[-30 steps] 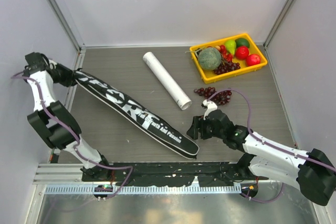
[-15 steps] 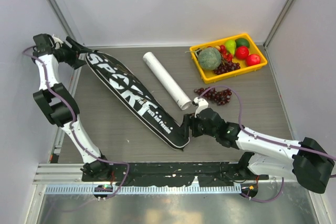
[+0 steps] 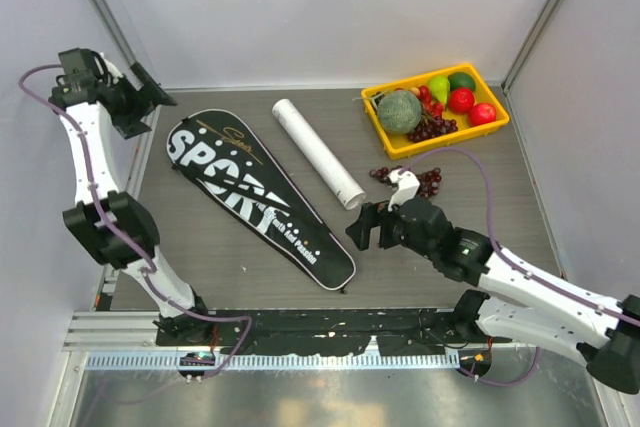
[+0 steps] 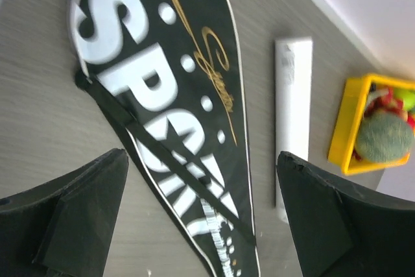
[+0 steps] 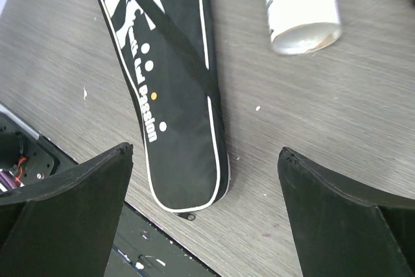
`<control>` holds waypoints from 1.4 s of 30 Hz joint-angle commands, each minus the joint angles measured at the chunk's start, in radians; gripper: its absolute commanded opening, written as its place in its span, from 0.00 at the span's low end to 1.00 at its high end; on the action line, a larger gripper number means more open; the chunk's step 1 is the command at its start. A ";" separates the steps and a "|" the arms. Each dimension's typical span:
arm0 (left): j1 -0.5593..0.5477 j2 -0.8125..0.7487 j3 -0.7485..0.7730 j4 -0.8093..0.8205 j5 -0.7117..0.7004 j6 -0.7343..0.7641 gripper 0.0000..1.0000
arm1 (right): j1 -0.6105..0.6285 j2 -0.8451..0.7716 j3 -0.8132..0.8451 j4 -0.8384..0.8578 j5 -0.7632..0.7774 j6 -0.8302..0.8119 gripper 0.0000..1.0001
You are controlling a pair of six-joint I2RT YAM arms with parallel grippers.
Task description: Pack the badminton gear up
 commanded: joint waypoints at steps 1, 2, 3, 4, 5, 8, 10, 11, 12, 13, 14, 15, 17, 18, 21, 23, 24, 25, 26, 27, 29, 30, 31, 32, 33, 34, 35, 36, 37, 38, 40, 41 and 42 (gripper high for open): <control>-0.106 -0.269 -0.205 0.085 0.091 0.049 1.00 | 0.006 -0.120 0.085 -0.163 0.158 -0.038 0.95; -0.130 -0.320 -0.268 0.127 0.123 0.047 1.00 | 0.007 -0.160 0.099 -0.203 0.172 -0.043 0.95; -0.163 -0.377 -0.315 0.173 0.146 0.046 1.00 | 0.004 -0.209 0.113 -0.241 0.212 -0.043 0.95; -0.190 -0.423 -0.361 0.208 0.172 0.052 1.00 | 0.006 -0.237 0.122 -0.261 0.229 -0.043 0.95; -0.224 -0.475 -0.400 0.231 0.188 0.053 1.00 | 0.006 -0.274 0.134 -0.287 0.252 -0.040 0.96; -0.321 -0.614 -0.481 0.305 0.216 0.058 1.00 | 0.006 -0.337 0.189 -0.367 0.301 -0.026 0.95; -0.382 -0.713 -0.556 0.369 0.242 0.061 1.00 | 0.006 -0.364 0.226 -0.419 0.339 -0.004 0.95; -0.397 -0.759 -0.607 0.406 0.249 0.058 1.00 | 0.006 -0.380 0.249 -0.445 0.358 -0.003 0.95; -0.454 -0.812 -0.657 0.443 0.257 0.052 0.99 | 0.006 -0.383 0.260 -0.456 0.367 -0.001 0.95; -0.476 -0.867 -0.712 0.493 0.259 0.028 0.99 | 0.004 -0.393 0.278 -0.470 0.385 0.005 0.95; -0.490 -0.912 -0.763 0.548 0.266 0.008 0.99 | 0.006 -0.398 0.288 -0.475 0.390 0.005 0.95; -0.500 -0.964 -0.826 0.604 0.284 -0.015 1.00 | 0.006 -0.404 0.306 -0.478 0.389 -0.003 0.95; -0.507 -1.052 -0.932 0.699 0.301 -0.054 1.00 | 0.004 -0.412 0.332 -0.482 0.387 -0.018 0.95; -0.510 -1.093 -0.976 0.740 0.301 -0.068 1.00 | 0.004 -0.413 0.338 -0.482 0.392 -0.018 0.96; -0.511 -1.191 -1.069 0.721 0.227 -0.039 1.00 | 0.006 -0.432 0.341 -0.461 0.386 -0.017 0.96; -0.510 -1.228 -1.098 0.681 0.208 0.004 1.00 | 0.004 -0.440 0.337 -0.458 0.386 -0.014 0.95; -0.510 -1.244 -1.107 0.661 0.202 0.020 1.00 | 0.006 -0.443 0.335 -0.459 0.389 -0.009 0.96; -0.510 -1.254 -1.115 0.647 0.202 0.029 0.99 | 0.004 -0.449 0.335 -0.464 0.395 -0.003 0.95; -0.510 -1.268 -1.123 0.643 0.205 0.032 0.99 | 0.004 -0.458 0.337 -0.465 0.407 0.002 0.95; -0.511 -1.281 -1.132 0.641 0.211 0.032 1.00 | 0.004 -0.463 0.337 -0.464 0.409 0.003 0.95; -0.510 -1.296 -1.146 0.642 0.228 0.021 1.00 | 0.004 -0.472 0.341 -0.462 0.418 -0.003 0.95; -0.510 -1.302 -1.158 0.647 0.245 0.012 0.99 | 0.006 -0.476 0.343 -0.461 0.425 -0.003 0.95; -0.510 -1.305 -1.167 0.652 0.254 0.004 0.99 | 0.006 -0.478 0.343 -0.453 0.427 -0.003 0.95; -0.510 -1.307 -1.169 0.652 0.260 0.003 0.99 | 0.004 -0.478 0.343 -0.447 0.433 -0.003 0.95; -0.511 -1.307 -1.172 0.650 0.262 0.004 0.99 | 0.004 -0.478 0.343 -0.447 0.435 -0.001 0.95; -0.510 -1.308 -1.169 0.643 0.262 0.010 1.00 | 0.004 -0.478 0.341 -0.444 0.439 -0.003 0.95; -0.511 -1.307 -1.166 0.638 0.263 0.015 1.00 | 0.004 -0.478 0.340 -0.444 0.444 -0.001 0.95; -0.510 -1.310 -1.163 0.630 0.263 0.020 0.99 | 0.006 -0.479 0.338 -0.446 0.445 -0.001 0.95; -0.511 -1.310 -1.161 0.627 0.262 0.020 1.00 | 0.006 -0.479 0.337 -0.446 0.447 0.002 0.96; -0.510 -1.308 -1.158 0.627 0.265 0.018 1.00 | 0.003 -0.484 0.338 -0.447 0.448 0.002 0.96; -0.510 -1.305 -1.153 0.629 0.275 0.017 0.99 | 0.004 -0.490 0.343 -0.447 0.442 0.003 0.96; -0.511 -1.304 -1.155 0.627 0.277 0.015 0.99 | 0.006 -0.492 0.344 -0.447 0.439 0.003 0.95; -0.510 -1.307 -1.156 0.626 0.271 0.017 1.00 | 0.006 -0.492 0.346 -0.447 0.436 0.003 0.96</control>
